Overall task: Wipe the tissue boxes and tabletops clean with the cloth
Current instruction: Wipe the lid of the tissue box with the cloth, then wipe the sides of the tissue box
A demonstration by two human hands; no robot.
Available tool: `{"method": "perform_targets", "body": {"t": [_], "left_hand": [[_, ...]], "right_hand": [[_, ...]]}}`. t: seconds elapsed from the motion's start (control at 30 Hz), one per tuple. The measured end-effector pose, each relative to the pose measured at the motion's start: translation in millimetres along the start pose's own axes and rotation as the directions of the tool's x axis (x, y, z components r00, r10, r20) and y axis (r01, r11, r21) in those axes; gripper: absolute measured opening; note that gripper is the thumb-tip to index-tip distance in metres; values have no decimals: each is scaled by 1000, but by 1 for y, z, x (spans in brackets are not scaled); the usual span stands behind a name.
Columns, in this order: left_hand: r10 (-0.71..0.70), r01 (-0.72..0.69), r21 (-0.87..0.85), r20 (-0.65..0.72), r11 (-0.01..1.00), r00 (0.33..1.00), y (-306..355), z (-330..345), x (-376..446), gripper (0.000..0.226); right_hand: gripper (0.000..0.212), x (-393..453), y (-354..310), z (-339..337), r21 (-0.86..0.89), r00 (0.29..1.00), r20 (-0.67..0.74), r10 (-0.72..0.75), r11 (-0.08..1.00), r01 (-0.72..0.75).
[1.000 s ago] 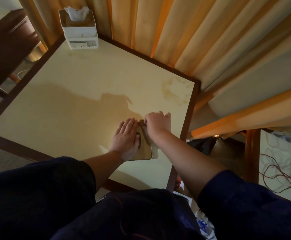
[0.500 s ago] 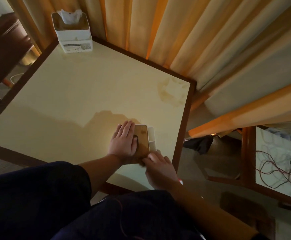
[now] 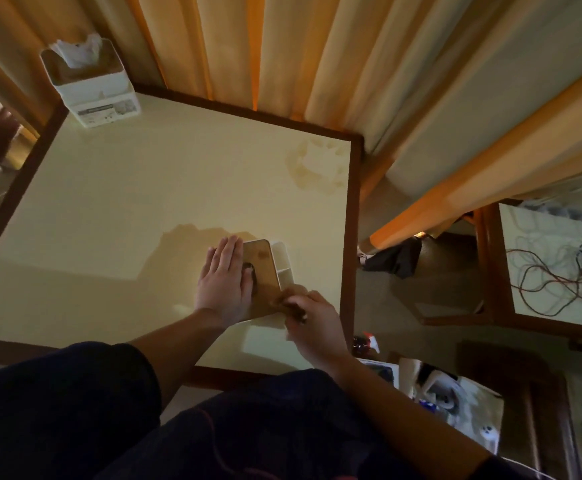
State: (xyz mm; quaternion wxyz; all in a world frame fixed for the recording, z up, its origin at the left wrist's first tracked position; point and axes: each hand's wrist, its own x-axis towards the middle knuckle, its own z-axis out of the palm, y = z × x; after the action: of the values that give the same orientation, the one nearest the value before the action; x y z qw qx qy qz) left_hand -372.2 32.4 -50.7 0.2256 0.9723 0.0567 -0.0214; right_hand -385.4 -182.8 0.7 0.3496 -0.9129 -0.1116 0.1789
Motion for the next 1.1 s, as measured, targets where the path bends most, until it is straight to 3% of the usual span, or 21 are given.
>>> {"method": "perform_targets", "body": {"t": [0.1, 0.23, 0.37, 0.43, 0.7, 0.97, 1.1], "left_hand": [[14, -15, 32, 16, 999, 1000, -10, -4, -2, 66], [37, -39, 52, 31, 998, 999, -24, -12, -4, 67], [50, -55, 87, 57, 995, 997, -33, -18, -5, 68], [64, -71, 110, 70, 991, 995, -39, -23, -7, 69], [-25, 16, 161, 55, 987, 998, -36, -28, -13, 74], [-84, 82, 215, -2, 973, 996, -15, -10, -13, 77], [-76, 82, 202, -40, 976, 996, -13, -9, -12, 76]], "right_hand": [[16, -1, 5, -7, 221, 979, -49, 196, 958, -181], [16, -1, 11, -20, 655, 916, 50, 399, 679, -332], [28, -1, 19, -35, 793, 812, 167, 560, 413, -448], [28, -1, 26, -40, 799, 789, 218, 575, 358, -482], [32, 16, 34, -35, 711, 857, 73, 509, 576, -403], [35, 55, 11, 33, 590, 926, 58, 373, 736, -334], [37, 67, 21, 41, 643, 941, 91, 326, 702, -306]]}}
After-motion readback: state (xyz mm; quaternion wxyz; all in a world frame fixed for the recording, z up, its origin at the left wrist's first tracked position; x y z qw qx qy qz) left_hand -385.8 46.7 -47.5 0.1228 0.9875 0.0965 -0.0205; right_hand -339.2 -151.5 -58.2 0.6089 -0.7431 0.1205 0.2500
